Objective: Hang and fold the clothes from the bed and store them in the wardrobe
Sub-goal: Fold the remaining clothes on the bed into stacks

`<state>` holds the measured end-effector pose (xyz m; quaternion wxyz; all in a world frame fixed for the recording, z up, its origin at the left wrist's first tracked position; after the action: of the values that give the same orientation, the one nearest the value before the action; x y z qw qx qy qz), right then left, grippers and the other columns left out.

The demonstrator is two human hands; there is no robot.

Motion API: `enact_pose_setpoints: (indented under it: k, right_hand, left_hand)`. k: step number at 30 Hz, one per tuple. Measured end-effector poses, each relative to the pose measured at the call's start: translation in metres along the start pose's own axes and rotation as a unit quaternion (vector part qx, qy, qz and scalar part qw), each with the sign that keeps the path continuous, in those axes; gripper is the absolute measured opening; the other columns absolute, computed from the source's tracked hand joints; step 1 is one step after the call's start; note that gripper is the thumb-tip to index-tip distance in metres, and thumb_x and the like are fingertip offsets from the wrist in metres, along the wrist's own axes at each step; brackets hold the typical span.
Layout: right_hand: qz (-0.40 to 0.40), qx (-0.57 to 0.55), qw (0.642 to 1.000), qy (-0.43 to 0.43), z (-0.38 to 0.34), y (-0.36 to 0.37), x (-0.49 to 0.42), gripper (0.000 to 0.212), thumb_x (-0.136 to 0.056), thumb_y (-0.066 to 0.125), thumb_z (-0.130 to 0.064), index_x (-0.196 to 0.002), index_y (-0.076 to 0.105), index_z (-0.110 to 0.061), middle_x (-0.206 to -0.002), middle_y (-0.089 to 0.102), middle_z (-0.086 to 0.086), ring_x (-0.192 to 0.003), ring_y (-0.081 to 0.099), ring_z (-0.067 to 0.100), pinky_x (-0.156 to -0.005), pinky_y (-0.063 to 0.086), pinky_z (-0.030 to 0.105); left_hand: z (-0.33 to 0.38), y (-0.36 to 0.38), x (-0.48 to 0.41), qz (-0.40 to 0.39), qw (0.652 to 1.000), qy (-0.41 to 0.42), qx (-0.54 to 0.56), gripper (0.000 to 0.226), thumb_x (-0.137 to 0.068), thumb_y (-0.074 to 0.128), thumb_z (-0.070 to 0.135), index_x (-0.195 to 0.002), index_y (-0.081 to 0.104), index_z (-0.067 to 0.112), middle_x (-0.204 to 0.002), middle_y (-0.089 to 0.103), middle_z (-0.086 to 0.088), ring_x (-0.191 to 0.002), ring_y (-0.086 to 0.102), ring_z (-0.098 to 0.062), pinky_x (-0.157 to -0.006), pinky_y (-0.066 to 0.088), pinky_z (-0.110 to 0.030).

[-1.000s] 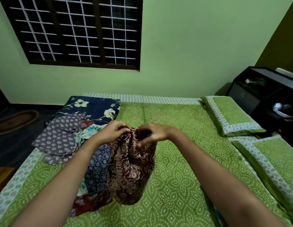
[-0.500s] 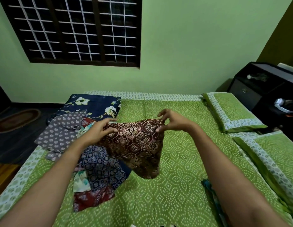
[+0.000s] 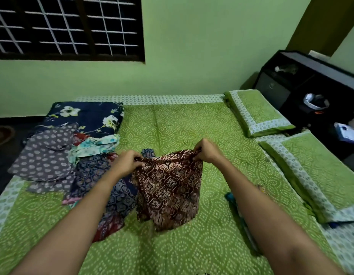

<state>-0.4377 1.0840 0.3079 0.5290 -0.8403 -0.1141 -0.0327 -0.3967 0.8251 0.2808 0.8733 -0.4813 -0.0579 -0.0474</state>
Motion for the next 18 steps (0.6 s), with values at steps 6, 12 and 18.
enact_pose_setpoints:
  k: [6, 12, 18]
  right_hand:
    - [0.113, -0.354, 0.92, 0.127, 0.067, 0.011, -0.009, 0.015, -0.079, 0.059, 0.012, -0.087, 0.06, -0.001, -0.066, 0.054, 0.007, -0.059, 0.057, 0.014, -0.049, 0.053, 0.023]
    - [0.175, -0.39, 0.903, 0.044, 0.086, 0.026, 0.016, 0.029, -0.084, 0.056, 0.011, -0.112, 0.062, 0.01, -0.12, 0.058, 0.011, -0.11, 0.055, 0.011, -0.097, 0.042, 0.019]
    - [0.033, -0.226, 0.972, 0.06, 0.156, 0.16, 0.062, 0.025, -0.085, 0.061, 0.003, -0.109, 0.067, 0.003, -0.121, 0.06, 0.019, -0.112, 0.058, 0.021, -0.092, 0.044, 0.024]
  left_hand:
    - [0.021, 0.012, -0.025, 0.08, 0.983, -0.064, 0.154, 0.019, -0.087, 0.059, -0.001, -0.106, 0.062, 0.0, -0.056, 0.057, -0.004, -0.034, 0.053, -0.003, -0.037, 0.045, -0.019]
    - [0.029, 0.024, -0.011, 0.191, 0.965, -0.009, 0.18, 0.014, -0.077, 0.064, -0.008, -0.082, 0.069, 0.004, -0.084, 0.07, -0.007, -0.077, 0.063, -0.02, -0.071, 0.052, -0.027]
    - [-0.034, 0.173, 0.032, 0.054, 0.985, -0.05, 0.153, 0.023, -0.073, 0.061, -0.016, -0.072, 0.062, 0.006, -0.085, 0.069, -0.016, -0.083, 0.064, -0.024, -0.075, 0.046, -0.028]
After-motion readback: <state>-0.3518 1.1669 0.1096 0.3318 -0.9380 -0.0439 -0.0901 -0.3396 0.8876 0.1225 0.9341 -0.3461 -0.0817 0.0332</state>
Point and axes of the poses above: each hand's wrist, its own x-axis away from the middle knuckle, its own y-axis out of the palm, z = x × y, the point moved 10 cm from there along -x, towards the middle knuckle
